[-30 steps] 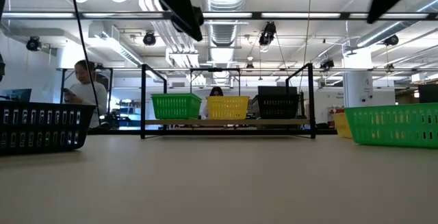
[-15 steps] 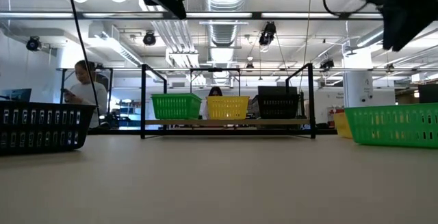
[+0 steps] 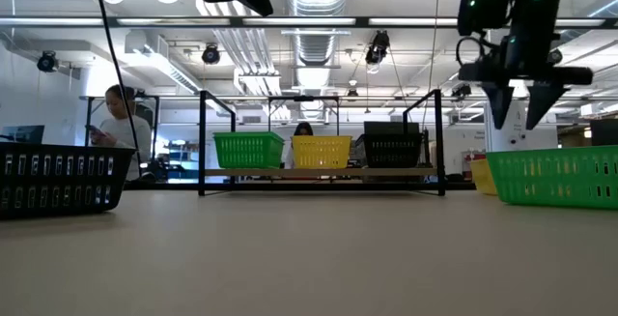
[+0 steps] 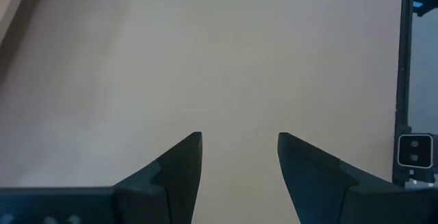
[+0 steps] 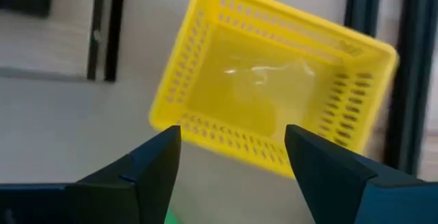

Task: Stack baskets on shelf by color
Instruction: Stack the right yellow bin on top of the other yellow bin on the shelf

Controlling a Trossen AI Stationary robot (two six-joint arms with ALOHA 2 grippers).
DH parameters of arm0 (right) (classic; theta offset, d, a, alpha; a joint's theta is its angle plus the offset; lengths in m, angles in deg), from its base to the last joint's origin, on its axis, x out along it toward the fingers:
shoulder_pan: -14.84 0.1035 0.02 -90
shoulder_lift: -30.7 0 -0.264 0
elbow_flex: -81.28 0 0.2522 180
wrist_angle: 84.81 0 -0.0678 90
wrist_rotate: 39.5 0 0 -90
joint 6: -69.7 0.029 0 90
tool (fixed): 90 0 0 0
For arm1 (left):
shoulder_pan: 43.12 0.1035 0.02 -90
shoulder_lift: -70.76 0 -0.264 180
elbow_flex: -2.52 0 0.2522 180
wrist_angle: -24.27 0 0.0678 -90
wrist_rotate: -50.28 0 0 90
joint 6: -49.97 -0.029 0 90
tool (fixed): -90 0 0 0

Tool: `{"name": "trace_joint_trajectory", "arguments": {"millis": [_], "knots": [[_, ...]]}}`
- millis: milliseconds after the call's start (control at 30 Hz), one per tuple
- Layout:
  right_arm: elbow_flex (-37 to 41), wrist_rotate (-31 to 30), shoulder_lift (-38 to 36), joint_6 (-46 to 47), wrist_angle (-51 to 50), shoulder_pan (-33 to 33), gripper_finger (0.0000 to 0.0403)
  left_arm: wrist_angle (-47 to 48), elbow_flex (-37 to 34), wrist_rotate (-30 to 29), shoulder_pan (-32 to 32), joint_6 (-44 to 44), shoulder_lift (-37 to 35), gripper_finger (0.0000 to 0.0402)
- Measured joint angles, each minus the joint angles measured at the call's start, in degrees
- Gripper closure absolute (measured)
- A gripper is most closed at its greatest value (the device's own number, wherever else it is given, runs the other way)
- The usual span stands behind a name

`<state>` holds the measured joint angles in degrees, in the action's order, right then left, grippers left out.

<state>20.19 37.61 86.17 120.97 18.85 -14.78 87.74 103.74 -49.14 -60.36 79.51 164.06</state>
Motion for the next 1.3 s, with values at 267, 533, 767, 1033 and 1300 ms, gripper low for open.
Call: {"name": "trace_joint_trajectory", "arguments": {"millis": [267,533,767,1033,1300], "knots": [[0.0,4.1,7.3,-4.3,9.5,-2.2,0.0149,0.0,0.0,0.1,-0.1,0.2,0.0,0.0226],[0.0,2.4,16.4,-5.4,12.6,-2.2,0.0149,0.1,0.0,0.1,-0.2,0.2,0.0,0.0226],[0.0,2.4,21.0,-8.5,14.3,-2.4,0.0188,0.1,0.0,0.1,-0.2,0.3,0.0,0.0226],[0.0,2.2,21.1,-12.4,12.8,-2.4,0.0327,0.1,0.0,0.1,-0.1,0.3,0.0,0.0226],[-0.4,0.9,9.8,-13.4,4.2,-2.3,0.0392,0.1,0.0,0.1,-0.1,0.3,0.0,0.0226]]}}
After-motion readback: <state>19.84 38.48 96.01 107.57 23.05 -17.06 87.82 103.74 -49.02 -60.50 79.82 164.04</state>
